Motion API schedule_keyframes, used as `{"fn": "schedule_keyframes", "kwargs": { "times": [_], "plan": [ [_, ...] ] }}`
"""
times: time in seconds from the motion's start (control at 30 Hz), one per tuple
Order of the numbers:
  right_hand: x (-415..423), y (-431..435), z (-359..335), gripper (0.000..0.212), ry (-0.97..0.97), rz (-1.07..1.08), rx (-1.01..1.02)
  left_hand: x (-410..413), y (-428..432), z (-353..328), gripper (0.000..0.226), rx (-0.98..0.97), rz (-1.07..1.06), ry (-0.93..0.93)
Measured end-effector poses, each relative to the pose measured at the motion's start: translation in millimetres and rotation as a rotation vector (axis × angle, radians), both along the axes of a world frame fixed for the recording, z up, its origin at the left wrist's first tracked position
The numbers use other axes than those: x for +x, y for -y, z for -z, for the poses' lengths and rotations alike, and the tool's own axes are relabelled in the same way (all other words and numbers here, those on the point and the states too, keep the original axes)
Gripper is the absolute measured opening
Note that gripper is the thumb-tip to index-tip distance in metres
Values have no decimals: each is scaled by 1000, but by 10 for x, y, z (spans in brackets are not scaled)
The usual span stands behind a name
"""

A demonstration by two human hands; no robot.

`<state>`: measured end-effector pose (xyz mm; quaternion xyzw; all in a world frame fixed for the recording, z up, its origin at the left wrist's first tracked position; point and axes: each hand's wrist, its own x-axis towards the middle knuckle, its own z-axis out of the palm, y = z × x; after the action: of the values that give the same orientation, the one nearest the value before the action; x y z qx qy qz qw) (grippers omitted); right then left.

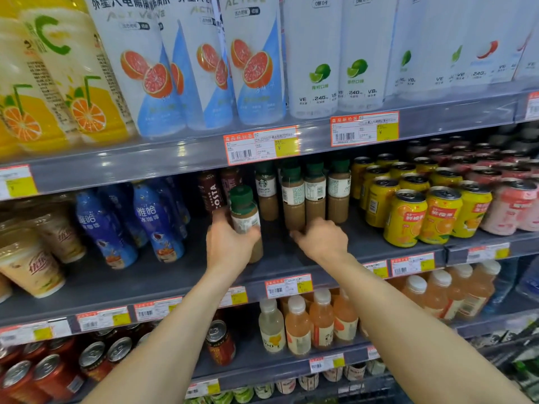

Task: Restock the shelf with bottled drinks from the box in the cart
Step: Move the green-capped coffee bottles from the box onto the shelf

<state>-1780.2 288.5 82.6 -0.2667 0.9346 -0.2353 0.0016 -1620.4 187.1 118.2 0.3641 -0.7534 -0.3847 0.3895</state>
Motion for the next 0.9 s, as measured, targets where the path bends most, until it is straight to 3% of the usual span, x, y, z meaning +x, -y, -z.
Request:
{"fn": "schedule_keyframes", "kwargs": {
  "times": [0.27,0.37,0.57,0.9],
  "plan": [
    [115,-265,383,29,-180,-179,-87,-730,249,109,51,46,79,12],
    [89,-249,406,27,-177,-198,-87,-810,255,209,51,58,87,27],
    [73,-232,453,29,-228,-209,-91,-793,315,552,63,60,108,234],
    [76,-229,452,32,-227,-217,-94,-1005,451,601,56,-6,36,281]
  ]
}}
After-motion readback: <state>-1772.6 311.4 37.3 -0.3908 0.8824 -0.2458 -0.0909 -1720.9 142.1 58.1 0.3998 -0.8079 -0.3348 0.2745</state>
